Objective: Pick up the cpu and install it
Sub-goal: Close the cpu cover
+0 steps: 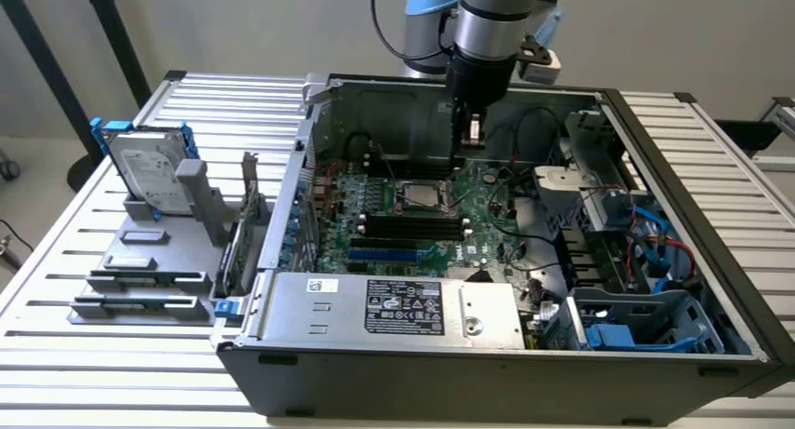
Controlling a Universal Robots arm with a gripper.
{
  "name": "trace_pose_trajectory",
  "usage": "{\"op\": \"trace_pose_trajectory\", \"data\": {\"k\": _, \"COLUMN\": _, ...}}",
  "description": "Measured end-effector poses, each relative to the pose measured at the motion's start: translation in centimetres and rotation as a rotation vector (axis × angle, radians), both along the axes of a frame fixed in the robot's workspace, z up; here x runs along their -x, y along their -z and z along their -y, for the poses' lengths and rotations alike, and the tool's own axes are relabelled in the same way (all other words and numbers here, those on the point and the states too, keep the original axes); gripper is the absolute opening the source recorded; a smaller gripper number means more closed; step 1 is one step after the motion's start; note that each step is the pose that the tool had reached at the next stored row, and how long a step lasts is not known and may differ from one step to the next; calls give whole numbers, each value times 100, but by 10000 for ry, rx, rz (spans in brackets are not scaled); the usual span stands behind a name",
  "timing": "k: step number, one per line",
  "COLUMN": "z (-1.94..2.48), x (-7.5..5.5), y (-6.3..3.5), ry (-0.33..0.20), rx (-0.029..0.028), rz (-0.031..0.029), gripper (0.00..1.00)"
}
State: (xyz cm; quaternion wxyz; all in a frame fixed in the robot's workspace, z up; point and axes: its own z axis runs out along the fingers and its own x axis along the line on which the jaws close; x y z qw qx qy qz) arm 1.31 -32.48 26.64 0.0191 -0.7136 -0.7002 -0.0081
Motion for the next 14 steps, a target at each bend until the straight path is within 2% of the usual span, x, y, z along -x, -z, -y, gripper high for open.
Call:
{"op": "trace_pose_trajectory", "data": {"k": 6, "z": 0, "x": -275, "y": -48, "ry": -39, "rx": -24, "rz": -19, "gripper": 11}}
{"op": "trace_pose_trajectory", "data": {"k": 9, "z": 0, "x": -406, "y": -50, "ry": -72, "rx": -61, "rz": -18, "gripper": 11}}
{"op": "trace_pose_trajectory", "data": {"k": 14, "z": 1, "x": -509, "y": -16, "ry": -183, "rx": -66, "rz": -19, "gripper": 11}}
